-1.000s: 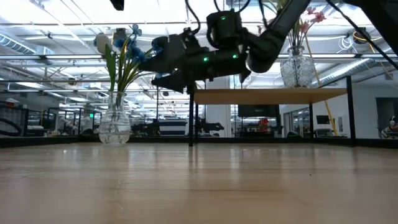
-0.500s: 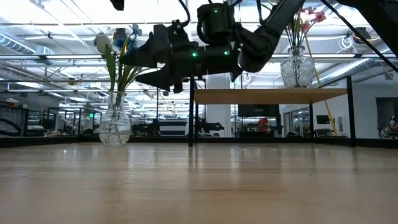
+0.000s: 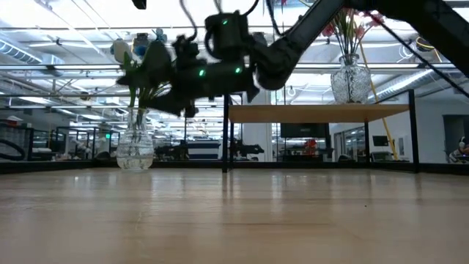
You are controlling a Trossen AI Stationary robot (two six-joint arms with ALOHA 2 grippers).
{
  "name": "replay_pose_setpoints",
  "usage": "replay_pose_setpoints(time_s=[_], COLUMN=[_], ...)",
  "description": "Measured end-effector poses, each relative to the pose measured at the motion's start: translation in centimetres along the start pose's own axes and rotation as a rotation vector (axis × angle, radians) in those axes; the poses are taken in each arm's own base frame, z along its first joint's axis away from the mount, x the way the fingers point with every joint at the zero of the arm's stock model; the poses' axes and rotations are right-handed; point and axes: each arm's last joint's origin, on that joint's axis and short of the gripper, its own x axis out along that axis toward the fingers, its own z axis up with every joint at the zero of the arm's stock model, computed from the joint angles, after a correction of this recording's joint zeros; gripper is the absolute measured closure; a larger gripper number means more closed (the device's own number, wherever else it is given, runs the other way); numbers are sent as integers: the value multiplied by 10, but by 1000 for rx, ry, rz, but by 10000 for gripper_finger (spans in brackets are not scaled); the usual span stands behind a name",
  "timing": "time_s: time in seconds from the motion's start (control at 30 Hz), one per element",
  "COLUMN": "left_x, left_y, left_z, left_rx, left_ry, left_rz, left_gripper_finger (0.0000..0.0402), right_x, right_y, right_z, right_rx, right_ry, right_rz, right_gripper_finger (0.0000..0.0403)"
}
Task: Pick and place flowers into a vace then onto a shelf
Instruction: Put the transparent vase with flowers on the shelf
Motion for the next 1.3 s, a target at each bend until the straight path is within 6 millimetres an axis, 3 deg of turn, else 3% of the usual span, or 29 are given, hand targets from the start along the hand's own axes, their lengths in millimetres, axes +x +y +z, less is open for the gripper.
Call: replay_pose_setpoints(time_s=[0.17,0.6,1.13,1.3], left_x=[0,0,0,0], left_y=[0,0,0,0], left_z=[0,0,2,3], left_rx=[-3,0,35,40], left_ry=[4,-2,-25,-28], left_rz=[0,0,4,6], left_gripper_finger=[344,344,344,344], right_x=[7,12,16,23], right_y=[-13,-47,-51,-50], right_z=[-16,8,-11,-3], right_rx=[0,22,31,7], right_ry=[23,1,42,14], right_rz=[-138,-260,-223,-215], right_gripper_finger=[28,28,28,28])
